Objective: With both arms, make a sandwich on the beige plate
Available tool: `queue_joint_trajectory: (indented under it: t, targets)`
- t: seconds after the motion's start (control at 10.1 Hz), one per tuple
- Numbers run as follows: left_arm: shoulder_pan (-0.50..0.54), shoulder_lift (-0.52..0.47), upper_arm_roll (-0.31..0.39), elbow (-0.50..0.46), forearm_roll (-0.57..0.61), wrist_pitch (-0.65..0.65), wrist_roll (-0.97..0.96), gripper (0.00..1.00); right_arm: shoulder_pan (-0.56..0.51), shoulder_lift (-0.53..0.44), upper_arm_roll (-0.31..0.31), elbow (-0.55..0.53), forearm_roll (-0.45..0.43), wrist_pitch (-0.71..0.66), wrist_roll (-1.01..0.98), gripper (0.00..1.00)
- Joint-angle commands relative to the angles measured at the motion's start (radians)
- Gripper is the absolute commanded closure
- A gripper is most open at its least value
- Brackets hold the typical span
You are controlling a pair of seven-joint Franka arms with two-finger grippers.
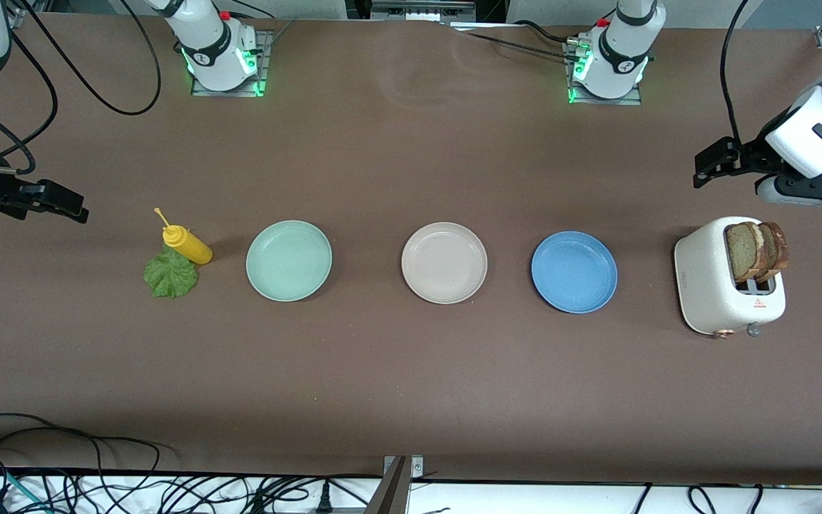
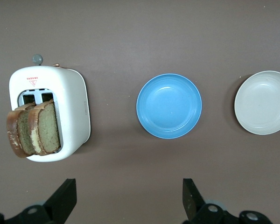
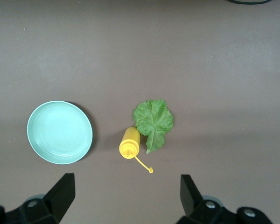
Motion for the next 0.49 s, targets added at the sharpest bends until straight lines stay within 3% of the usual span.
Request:
queue_joint_trajectory:
  t: [0.0,0.4]
  targets:
    - [0.002,0.0,0.003,0.009,-0.019,-0.015,0.022,0.0,-0.009,-0.007,-0.001,0.008,0.007,-0.019,-0.007,0.0]
    - [0.002,0.0,0.005,0.009,-0.019,-0.016,0.022,0.0,-0.01,-0.007,-0.001,0.013,0.007,-0.025,-0.008,0.0]
